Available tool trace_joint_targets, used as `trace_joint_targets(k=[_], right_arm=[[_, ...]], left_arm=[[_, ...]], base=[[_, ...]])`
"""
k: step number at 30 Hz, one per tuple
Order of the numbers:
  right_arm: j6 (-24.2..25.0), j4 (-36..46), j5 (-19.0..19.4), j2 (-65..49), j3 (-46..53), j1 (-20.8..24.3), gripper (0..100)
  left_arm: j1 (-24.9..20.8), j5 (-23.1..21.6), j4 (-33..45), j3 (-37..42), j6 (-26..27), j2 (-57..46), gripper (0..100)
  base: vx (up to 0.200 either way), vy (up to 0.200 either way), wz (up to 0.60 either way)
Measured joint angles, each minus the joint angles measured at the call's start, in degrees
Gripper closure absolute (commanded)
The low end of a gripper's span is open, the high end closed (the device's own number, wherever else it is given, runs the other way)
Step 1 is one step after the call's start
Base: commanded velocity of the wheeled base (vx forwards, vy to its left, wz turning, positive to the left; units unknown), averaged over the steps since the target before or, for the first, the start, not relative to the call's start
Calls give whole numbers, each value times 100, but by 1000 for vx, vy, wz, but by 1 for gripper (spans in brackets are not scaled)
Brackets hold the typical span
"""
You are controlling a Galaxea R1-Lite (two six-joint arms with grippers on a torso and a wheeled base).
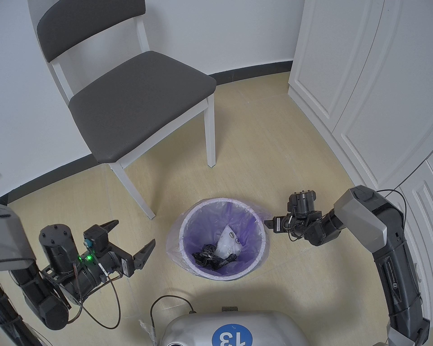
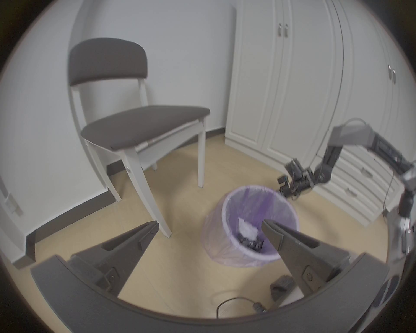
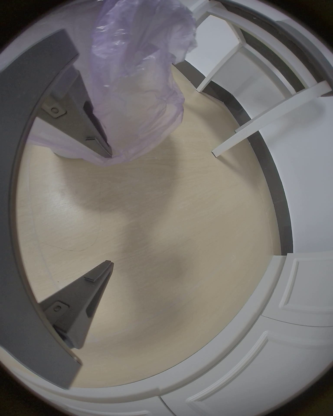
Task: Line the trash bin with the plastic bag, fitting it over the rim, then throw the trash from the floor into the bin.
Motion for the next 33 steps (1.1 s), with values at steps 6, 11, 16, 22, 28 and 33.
trace_joint_targets(k=[6,11,16,22,28,33], right_arm=[[-46,-165,-5,-168,325,-22,0],[-126,-323,-13,-456,750,-55,0],[-304,-451,-18,-742,1058,-82,0],[-432,-508,-11,-1003,1213,-83,0],[-649,-572,-2,-1195,1441,-79,0],[-739,-719,66,-1276,1592,-132,0]], left_arm=[[660,-1527,1,-247,736,970,0],[1001,-1992,4,-785,1075,1924,0],[1145,-2545,4,-1541,1508,2823,0],[1131,-2879,316,-2505,1659,3462,0],[987,-3330,894,-3302,1699,3738,0],[919,-3407,1309,-3727,1710,3842,0]], base=[[0,0,0],[0,0,0],[0,0,0],[0,0,0],[0,0,0],[0,0,0]])
